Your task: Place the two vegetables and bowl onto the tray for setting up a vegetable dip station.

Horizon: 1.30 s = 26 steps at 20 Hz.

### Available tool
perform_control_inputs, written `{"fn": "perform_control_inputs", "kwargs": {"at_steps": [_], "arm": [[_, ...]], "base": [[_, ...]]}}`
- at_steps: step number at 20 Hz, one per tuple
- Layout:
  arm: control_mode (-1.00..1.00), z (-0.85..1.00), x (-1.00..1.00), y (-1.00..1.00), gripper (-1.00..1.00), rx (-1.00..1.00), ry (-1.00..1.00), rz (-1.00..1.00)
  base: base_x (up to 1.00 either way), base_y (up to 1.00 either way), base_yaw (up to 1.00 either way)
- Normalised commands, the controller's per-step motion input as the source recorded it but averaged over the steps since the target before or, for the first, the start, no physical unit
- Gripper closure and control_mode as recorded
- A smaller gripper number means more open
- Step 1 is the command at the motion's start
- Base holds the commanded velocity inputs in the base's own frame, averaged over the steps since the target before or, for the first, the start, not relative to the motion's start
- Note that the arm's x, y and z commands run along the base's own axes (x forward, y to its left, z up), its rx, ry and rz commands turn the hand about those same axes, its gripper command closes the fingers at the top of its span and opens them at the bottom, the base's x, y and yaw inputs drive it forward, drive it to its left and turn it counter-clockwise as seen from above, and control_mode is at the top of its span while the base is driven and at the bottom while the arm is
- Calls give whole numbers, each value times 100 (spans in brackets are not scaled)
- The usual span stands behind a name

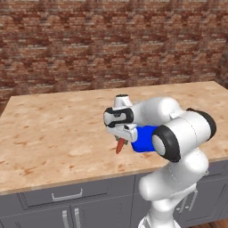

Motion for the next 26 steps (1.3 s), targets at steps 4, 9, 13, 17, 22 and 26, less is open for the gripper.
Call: {"fn": "perform_control_inputs", "kwargs": {"at_steps": [4,9,13,17,22,26], "arm": [[-100,30,-19,-22,100,0,-4,-21],[-100,16,-18,-30,100,-1,0,-27],[-100,7,-12,-33,100,-2,0,-30],[-100,6,-5,-32,100,-4,0,-26],[-100,6,0,-30,100,-8,0,-22],[-100,7,0,-28,100,-11,0,-20]], "base": [[0,0,0],[0,0,0],[0,0,0],[0,0,0],[0,0,0],[0,0,0]]}}
